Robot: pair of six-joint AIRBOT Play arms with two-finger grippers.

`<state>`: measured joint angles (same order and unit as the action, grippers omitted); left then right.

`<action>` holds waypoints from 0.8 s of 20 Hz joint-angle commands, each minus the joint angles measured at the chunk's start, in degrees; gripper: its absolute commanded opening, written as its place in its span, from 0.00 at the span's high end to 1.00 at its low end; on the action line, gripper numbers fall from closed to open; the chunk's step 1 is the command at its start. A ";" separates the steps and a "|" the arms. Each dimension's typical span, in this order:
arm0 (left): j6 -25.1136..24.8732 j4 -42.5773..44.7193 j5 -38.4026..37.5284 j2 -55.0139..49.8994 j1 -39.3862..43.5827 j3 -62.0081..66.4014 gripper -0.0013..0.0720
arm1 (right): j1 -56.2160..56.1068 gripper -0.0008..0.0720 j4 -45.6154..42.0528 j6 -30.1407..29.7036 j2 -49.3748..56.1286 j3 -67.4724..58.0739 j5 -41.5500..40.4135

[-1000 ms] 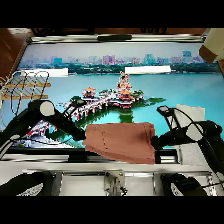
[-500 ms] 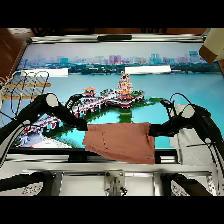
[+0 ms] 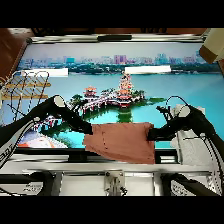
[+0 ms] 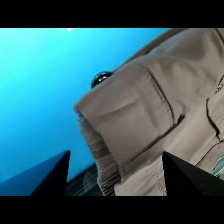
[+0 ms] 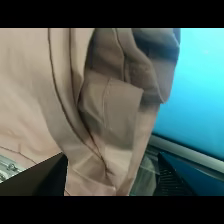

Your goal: Fold the shirts.

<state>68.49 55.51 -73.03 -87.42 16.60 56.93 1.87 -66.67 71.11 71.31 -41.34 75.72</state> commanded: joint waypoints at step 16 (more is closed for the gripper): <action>-0.92 -1.18 2.03 16.59 -14.08 0.04 0.03 | -2.08 0.91 -7.87 -2.67 -5.05 -21.29 -11.87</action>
<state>67.57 54.35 -71.72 -74.56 5.19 56.93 -1.48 -65.49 67.72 70.57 -54.81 67.16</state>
